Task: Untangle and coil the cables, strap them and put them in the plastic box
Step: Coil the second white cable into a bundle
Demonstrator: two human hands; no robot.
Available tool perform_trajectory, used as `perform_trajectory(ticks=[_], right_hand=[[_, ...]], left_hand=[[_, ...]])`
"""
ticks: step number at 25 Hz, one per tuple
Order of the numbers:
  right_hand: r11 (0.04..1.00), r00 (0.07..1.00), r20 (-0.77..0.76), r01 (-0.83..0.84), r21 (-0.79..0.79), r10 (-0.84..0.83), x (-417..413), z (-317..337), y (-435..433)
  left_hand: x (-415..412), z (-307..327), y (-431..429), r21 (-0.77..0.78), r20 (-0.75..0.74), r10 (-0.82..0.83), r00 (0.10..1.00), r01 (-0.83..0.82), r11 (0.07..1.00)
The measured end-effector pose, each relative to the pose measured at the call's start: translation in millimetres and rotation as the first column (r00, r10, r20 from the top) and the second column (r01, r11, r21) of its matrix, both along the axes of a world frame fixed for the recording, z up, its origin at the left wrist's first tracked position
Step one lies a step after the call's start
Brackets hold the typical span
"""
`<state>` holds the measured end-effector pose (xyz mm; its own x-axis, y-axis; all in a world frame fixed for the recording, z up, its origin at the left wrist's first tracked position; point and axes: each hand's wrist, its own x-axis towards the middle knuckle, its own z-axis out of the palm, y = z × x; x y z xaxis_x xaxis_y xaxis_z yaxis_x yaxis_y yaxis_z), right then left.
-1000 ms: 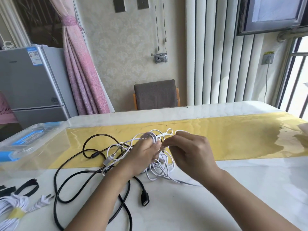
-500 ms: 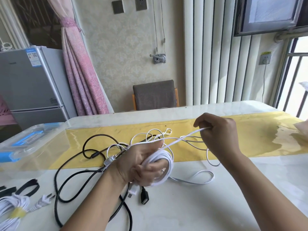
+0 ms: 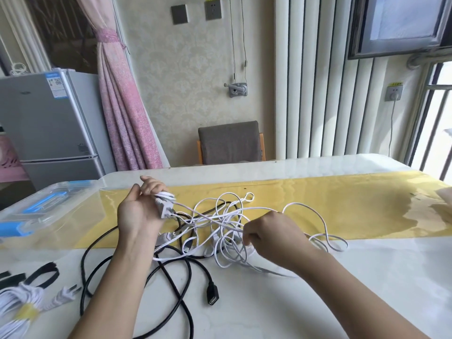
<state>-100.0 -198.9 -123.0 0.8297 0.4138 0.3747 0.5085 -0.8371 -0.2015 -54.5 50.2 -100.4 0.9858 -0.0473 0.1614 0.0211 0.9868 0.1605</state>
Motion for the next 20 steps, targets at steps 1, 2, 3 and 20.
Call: perform_trajectory(ticks=[1,2,3,20], right_hand=[[0.999,0.999,0.01,-0.034,-0.027,0.035,-3,0,5],[0.997,0.998,0.023,-0.059,-0.046,0.06,-6,-1,9],[0.995,0.996,0.043,-0.081,-0.056,0.084,-7,-2,12],[0.936,0.89,0.4,-0.308,0.173,0.219,-13,12,-2]], left_hand=[[2,2,0,0.122,-0.04,0.141,0.989,-0.135,0.983],[3,4,1,0.28,-0.043,0.268,0.962,-0.246,0.928],[4,6,0,0.444,-0.006,0.389,0.921,-0.346,0.827],[-11,-14,-48,0.825,0.427,-0.052,0.903,-0.413,-0.386]])
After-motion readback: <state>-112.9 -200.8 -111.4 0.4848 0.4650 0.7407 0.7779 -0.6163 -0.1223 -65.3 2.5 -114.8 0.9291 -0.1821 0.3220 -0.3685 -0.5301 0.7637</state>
